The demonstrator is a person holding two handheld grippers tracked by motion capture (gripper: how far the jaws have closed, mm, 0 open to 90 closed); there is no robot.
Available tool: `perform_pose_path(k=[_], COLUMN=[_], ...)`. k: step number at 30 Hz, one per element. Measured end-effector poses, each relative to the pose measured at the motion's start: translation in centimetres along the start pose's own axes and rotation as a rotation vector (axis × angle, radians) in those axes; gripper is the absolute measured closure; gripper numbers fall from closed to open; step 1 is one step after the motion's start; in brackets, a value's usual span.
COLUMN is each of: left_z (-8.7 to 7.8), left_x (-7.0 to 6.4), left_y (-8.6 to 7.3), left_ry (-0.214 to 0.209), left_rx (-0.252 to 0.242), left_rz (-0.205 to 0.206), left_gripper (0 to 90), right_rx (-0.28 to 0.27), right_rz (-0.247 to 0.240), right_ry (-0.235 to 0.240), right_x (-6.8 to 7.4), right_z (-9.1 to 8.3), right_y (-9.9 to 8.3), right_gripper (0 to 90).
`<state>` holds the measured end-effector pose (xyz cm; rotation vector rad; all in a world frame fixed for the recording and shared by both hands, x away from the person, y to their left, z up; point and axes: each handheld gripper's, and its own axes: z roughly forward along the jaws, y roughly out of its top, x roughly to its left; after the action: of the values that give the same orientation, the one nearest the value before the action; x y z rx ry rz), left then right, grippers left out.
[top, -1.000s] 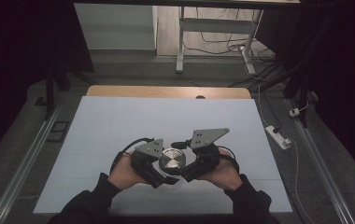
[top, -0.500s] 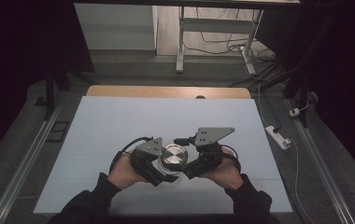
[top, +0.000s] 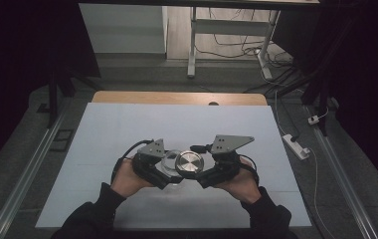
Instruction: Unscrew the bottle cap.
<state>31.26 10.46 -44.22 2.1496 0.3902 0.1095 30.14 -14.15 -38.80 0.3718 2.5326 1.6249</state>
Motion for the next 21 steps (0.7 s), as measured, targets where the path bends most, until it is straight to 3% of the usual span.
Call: perform_pose_path(k=[7, 21], left_z=[-0.3, -0.1], left_x=[0.6, 1.3], left_y=[-0.4, -0.9], left_ry=[0.051, 0.110], left_rx=[0.004, 0.000], left_rz=[-0.011, -0.048], left_gripper=[15.5, 15.5], right_rx=[0.000, 0.015], right_rz=[-0.009, 0.003], right_ry=[0.000, 0.005], right_x=[0.5, 1.0], right_z=[-0.2, -0.3], right_y=[-0.2, -1.6], right_gripper=[19.9, 20.0])
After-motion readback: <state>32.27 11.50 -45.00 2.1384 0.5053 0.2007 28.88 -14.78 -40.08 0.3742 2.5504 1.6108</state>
